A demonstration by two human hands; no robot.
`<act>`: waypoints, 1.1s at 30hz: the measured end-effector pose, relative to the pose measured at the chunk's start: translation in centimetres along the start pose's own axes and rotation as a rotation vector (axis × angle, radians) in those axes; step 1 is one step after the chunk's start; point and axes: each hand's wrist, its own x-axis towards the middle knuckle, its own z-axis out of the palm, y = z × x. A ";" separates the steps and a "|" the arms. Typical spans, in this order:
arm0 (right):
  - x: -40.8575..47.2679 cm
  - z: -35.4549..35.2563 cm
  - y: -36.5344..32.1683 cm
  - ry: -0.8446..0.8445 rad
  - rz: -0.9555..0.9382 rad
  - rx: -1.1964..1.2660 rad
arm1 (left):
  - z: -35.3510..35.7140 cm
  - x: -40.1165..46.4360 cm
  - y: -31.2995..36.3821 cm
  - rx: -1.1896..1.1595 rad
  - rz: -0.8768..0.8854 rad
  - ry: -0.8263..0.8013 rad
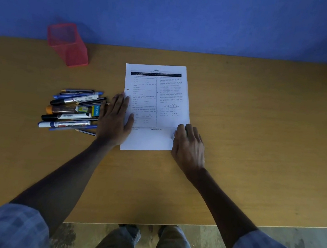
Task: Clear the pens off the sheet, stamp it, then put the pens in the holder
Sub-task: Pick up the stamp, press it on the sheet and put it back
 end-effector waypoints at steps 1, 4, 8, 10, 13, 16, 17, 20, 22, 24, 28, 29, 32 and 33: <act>0.0 0.0 0.0 0.000 0.000 0.002 | 0.0 0.0 0.0 0.004 -0.001 0.001; -0.1 0.1 0.1 -0.007 -0.004 -0.002 | 0.1 0.1 0.0 0.006 -0.002 -0.002; -0.1 -0.1 0.2 -0.009 -0.010 -0.030 | 0.0 0.0 0.0 0.003 -0.003 -0.003; -0.2 -0.1 0.2 -0.010 -0.016 -0.055 | 0.1 0.0 0.0 0.002 -0.004 -0.006; -0.1 -0.2 0.3 -0.004 -0.023 -0.103 | -0.1 0.0 0.0 0.002 -0.001 -0.011; 0.0 -0.4 0.3 -0.005 -0.043 -0.173 | -0.3 -0.1 0.1 -0.007 -0.003 -0.014; 0.0 -0.5 0.4 -0.008 -0.051 -0.188 | -0.4 -0.1 0.1 -0.005 -0.001 -0.015; 0.1 -1.2 0.8 0.010 -0.045 -0.178 | -0.4 -0.2 0.2 -0.005 0.000 -0.020; 0.0 -1.8 1.1 0.053 -0.006 -0.080 | -0.4 -0.1 0.2 -0.010 0.000 -0.024; -0.1 -2.6 1.2 0.084 0.063 0.094 | -0.4 -0.1 0.2 -0.014 0.002 -0.021; -0.3 -4.6 0.6 0.136 0.285 0.599 | -0.6 -0.1 0.3 -0.025 0.002 -0.028; -0.4 -5.2 0.3 0.143 0.336 0.704 | -0.7 -0.1 0.3 -0.029 0.003 -0.030; -0.6 -7.0 -0.2 0.178 0.453 0.931 | -0.8 -0.2 0.4 -0.036 0.008 -0.024; -0.6 -7.5 -0.3 0.194 0.485 1.010 | -0.8 -0.2 0.4 -0.037 0.011 -0.022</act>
